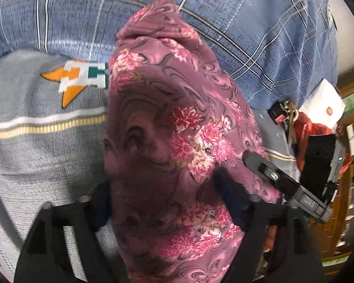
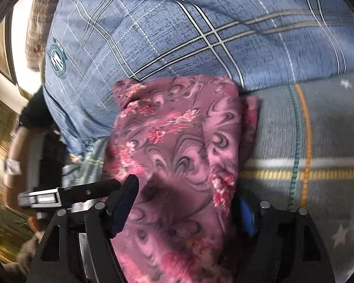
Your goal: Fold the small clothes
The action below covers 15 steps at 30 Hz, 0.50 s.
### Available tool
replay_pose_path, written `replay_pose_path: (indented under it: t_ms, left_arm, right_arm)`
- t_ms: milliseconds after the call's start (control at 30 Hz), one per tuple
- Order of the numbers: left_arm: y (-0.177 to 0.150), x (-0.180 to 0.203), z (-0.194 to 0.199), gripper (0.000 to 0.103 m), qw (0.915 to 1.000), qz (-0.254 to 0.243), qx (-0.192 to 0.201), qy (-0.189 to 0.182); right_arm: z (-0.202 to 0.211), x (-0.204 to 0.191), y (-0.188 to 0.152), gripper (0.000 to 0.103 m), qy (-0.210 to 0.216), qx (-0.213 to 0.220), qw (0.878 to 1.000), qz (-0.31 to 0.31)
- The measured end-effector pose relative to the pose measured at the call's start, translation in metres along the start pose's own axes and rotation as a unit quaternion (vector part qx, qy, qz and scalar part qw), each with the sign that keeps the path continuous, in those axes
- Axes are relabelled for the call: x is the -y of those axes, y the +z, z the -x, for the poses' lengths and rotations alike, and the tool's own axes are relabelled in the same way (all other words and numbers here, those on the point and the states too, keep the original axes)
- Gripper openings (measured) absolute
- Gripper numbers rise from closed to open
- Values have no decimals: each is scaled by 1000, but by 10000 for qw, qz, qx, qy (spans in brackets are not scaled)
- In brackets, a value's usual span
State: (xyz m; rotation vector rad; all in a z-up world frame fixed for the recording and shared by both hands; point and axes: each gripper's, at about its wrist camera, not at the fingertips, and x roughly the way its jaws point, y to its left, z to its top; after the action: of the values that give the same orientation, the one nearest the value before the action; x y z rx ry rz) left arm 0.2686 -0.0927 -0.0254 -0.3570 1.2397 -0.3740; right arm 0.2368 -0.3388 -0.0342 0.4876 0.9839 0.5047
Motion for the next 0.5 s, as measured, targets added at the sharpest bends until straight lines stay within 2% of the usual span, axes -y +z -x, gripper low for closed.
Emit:
replay_pose_path:
  t_ms: [33,100,167,367,500]
  left_arm:
    - [0,1,3,52,10000,-9,63,64]
    - [-1,0,13,36,9998,47,206,51]
    - [-2,-4,28,30,9995,67,298,8]
    - [-21,14,78,23,9979,-289,575,-46]
    - [-39,19,101,22,9978,-288,586,-151]
  right_arm:
    - [-4,-3,1,53,-183,63,9998,31]
    - [-2,-10,0,40,-485,149,9986,170]
    - [7,-19,-2,21,-723,350,9963,318]
    - [33,-56,-5,19,-829,674,9923,629]
    - [59,-87,-20,19,-799,818,9909,716]
